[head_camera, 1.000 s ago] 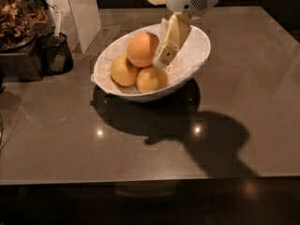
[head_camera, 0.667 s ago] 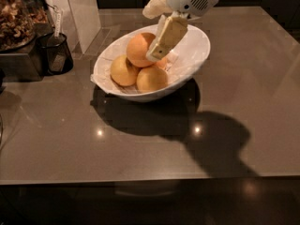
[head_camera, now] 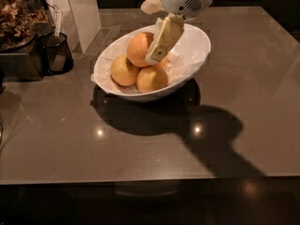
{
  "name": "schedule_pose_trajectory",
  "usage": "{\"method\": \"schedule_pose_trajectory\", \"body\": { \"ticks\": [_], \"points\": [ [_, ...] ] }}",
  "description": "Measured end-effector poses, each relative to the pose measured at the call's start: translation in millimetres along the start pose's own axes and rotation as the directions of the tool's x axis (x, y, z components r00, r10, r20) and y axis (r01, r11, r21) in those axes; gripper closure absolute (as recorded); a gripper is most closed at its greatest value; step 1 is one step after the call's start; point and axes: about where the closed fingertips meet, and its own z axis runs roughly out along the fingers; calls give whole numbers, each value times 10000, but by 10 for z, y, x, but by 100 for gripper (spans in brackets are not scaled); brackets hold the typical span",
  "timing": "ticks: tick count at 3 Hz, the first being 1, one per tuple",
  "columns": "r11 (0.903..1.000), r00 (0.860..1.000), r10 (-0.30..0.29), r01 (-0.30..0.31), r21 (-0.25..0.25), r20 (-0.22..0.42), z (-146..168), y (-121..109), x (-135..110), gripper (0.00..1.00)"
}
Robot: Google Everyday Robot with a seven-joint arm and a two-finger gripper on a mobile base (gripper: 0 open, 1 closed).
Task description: Pick orange from white bowl
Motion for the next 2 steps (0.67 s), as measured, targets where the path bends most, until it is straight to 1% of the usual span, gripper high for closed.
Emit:
{"method": "schedule_pose_trajectory", "body": {
  "ticks": [1,2],
  "points": [
    [9997,9999,118,-116,-231,67,141,-76,65,14],
    [9985,9996,272,-267,-469,103,265,-113,142,12]
  ]
}}
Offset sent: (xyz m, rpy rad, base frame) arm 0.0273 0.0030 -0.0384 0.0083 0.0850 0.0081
